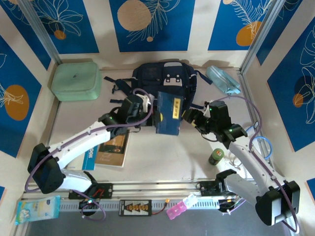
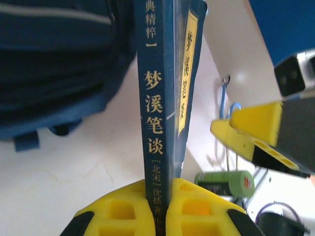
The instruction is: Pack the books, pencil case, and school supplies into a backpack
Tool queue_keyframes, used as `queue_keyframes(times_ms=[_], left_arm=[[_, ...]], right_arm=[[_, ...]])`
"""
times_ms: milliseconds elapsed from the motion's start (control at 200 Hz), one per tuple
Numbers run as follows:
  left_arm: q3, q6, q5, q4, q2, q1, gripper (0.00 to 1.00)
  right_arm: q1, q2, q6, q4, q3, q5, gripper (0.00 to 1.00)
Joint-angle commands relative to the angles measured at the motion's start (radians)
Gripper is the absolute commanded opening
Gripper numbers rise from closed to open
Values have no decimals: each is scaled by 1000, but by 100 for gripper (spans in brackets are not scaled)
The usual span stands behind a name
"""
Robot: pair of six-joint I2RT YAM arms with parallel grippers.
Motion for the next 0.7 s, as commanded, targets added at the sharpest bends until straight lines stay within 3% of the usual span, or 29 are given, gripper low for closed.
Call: queue_keyframes(times_ms=[0, 170, 415, 695], left_arm=[[81, -27, -3, 16, -13, 69, 0], [142, -184, 60, 121, 30, 163, 0], [109, -444, -38, 349, 47, 167, 0], [96, -573, -52, 477, 99, 154, 0]], right_arm=[[-32, 17, 104, 165, 19, -223, 76], [-41, 35, 261, 366, -28, -268, 82], [-21, 122, 606, 894, -151, -255, 88], [-10, 280, 679, 1109, -56, -272, 94]])
